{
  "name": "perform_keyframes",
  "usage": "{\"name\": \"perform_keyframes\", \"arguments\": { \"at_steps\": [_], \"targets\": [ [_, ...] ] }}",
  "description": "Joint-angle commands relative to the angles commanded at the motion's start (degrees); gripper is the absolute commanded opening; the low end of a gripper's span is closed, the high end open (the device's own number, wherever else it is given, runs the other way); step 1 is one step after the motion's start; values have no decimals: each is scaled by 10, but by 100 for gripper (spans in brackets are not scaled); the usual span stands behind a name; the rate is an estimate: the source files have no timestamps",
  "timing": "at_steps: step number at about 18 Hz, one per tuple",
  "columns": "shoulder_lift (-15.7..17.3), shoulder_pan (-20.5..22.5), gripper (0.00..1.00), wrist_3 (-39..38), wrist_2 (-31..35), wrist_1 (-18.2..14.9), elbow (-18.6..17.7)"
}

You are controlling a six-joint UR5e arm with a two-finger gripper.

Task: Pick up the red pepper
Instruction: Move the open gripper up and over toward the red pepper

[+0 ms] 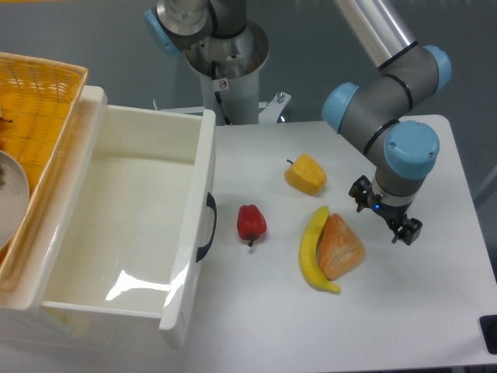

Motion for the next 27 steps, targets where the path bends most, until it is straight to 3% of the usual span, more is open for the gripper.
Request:
{"name": "perform_keyframes", "arguments": {
  "at_steps": [5, 9, 12, 19, 23, 27],
  "targets": [
    [5, -1, 100, 0, -1, -2, -3],
    [53, 17, 100, -15, -1, -2, -58],
    [79, 19, 100, -81, -1, -3, -95],
    [119, 13, 100, -191, 5, -4, -130],
    [127, -16, 100, -340, 1, -32, -141],
    [130, -32, 100, -358, -47, -46, -156]
  ]
}}
